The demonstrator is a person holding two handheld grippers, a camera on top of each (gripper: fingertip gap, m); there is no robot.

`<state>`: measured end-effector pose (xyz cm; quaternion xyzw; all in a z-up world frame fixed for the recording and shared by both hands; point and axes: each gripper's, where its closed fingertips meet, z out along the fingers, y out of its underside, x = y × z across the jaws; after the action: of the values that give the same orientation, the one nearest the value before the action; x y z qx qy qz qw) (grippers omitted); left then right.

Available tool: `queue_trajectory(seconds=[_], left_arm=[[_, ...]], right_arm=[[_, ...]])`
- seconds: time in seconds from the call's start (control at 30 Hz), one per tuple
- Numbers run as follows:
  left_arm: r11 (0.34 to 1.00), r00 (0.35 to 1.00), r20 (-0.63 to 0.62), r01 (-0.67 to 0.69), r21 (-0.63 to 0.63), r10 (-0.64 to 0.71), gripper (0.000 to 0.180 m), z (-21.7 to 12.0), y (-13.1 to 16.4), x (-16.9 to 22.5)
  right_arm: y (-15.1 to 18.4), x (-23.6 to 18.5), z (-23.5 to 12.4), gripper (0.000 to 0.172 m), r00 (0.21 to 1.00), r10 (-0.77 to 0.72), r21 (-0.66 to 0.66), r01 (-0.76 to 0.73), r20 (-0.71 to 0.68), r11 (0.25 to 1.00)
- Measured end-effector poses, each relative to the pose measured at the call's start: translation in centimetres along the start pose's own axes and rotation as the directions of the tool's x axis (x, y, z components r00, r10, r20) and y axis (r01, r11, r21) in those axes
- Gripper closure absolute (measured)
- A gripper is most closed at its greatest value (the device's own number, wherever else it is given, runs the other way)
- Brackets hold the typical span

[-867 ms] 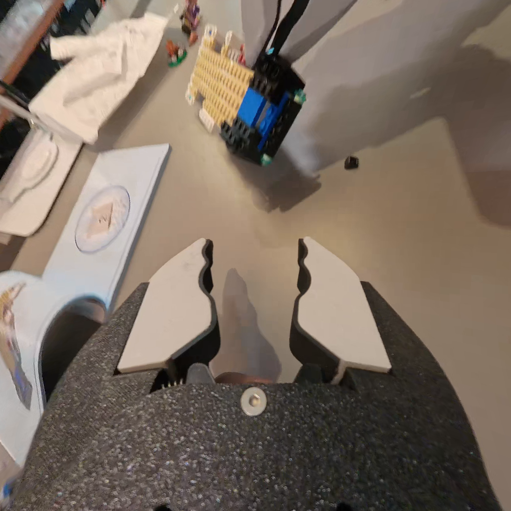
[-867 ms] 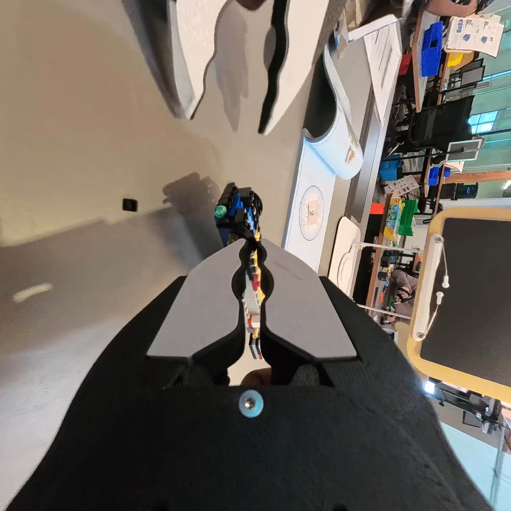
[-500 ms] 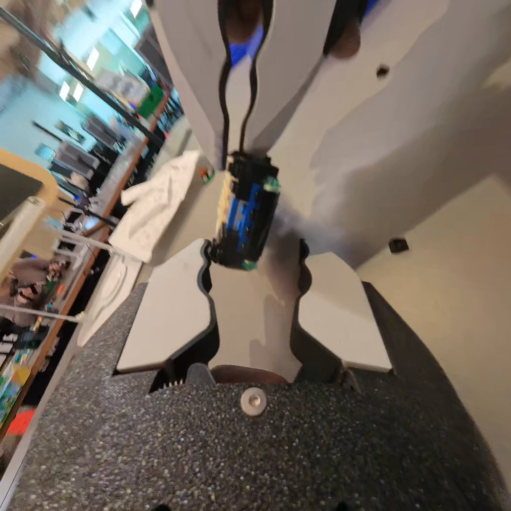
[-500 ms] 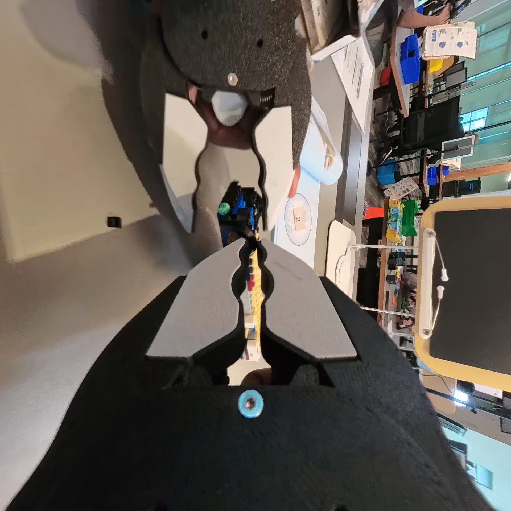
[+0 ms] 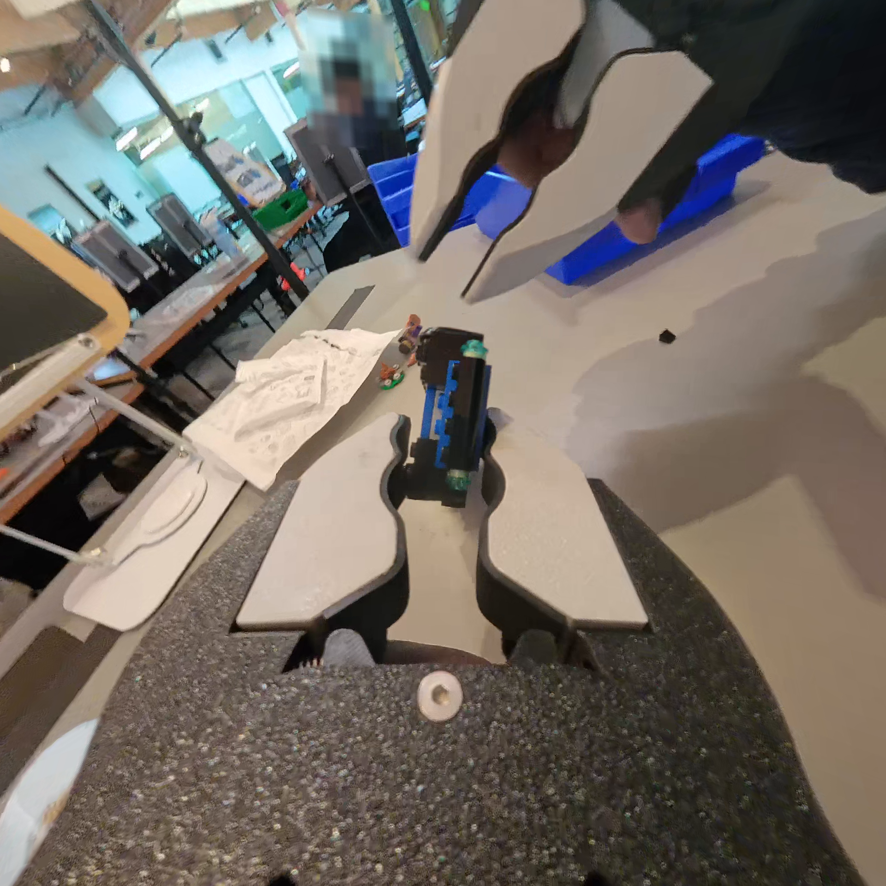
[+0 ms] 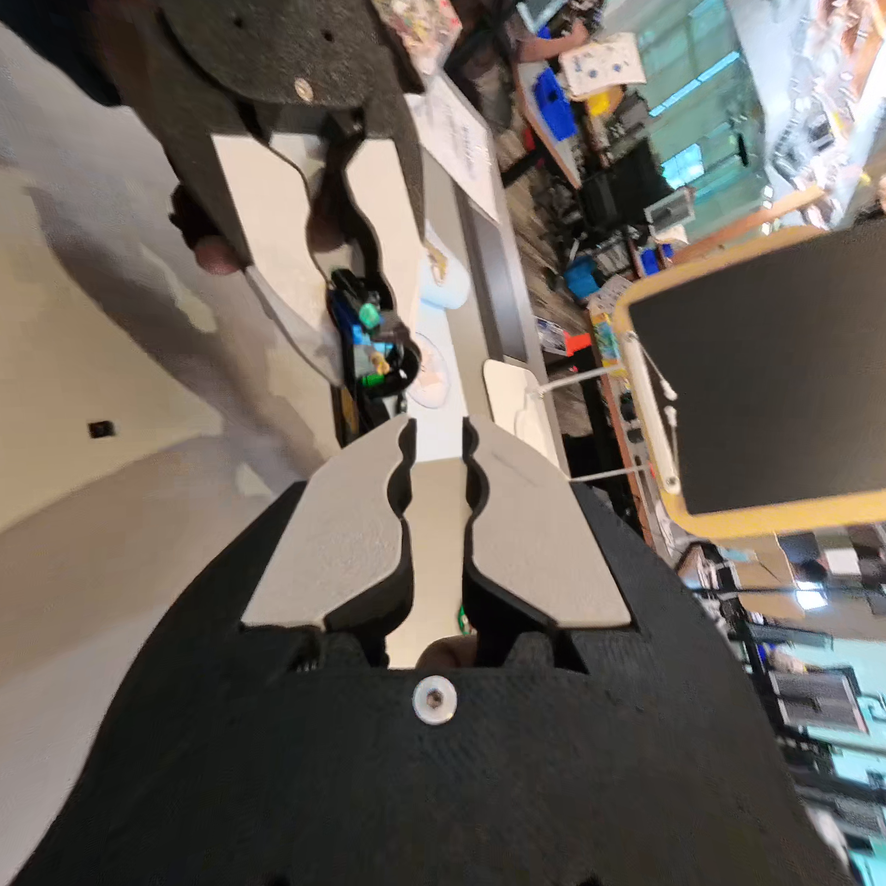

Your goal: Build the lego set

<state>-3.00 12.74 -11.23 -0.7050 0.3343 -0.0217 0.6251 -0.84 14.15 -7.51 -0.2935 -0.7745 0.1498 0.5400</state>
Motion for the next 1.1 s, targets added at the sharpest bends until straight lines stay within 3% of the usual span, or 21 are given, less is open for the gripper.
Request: queue_trajectory(seconds=[0.03, 0.33, 0.53, 0.63, 0.77, 0.97, 1.1], left_arm=[[0.999, 0.999, 0.008, 0.040, -0.008, -0.040, 0.152, -0.2, -0.1, -0.4], [0.930, 0.930, 0.012, 0.366, 0.027, -0.366, 0.155, -1.2, -1.4, -2.3], [0.906, 0.907, -0.009, 0.422, 0.032, -0.422, 0.156, -1.5, -2.0, -2.1], [0.918, 0.918, -0.030, 0.397, 0.018, -0.396, 0.156, -1.7, -2.1, -1.8], [0.943, 0.938, -0.097, 0.333, 0.003, -0.331, 0.157, -2.1, -2.7, -1.2], [0.961, 0.928, -0.253, 0.272, -0.042, -0.274, 0.157, -1.9, -3.4, 0.5], [0.961, 0.918, -0.285, 0.271, -0.058, -0.276, 0.157, -1.3, -3.6, 0.7]], right_arm=[[0.1, 0.3, -0.4, 0.154, 0.999, 0.025, -0.001, -0.026, -0.024, 1.000], [-0.7, -2.2, 0.7, 0.146, 0.967, 0.213, 0.051, -0.207, -0.141, 0.977], [-0.5, -2.1, 2.3, 0.133, 0.936, 0.292, 0.048, -0.289, -0.197, 0.956], [-0.2, -2.1, 2.5, 0.133, 0.924, 0.372, 0.085, -0.365, -0.090, 0.927], [-0.2, -2.7, 2.2, 0.132, 0.877, 0.454, 0.109, -0.472, 0.157, 0.875], [-1.3, -2.8, 2.2, 0.127, 0.804, 0.481, 0.166, -0.558, 0.349, 0.813], [-1.5, -3.4, 2.4, 0.137, 0.783, 0.475, 0.175, -0.575, 0.401, 0.799]])
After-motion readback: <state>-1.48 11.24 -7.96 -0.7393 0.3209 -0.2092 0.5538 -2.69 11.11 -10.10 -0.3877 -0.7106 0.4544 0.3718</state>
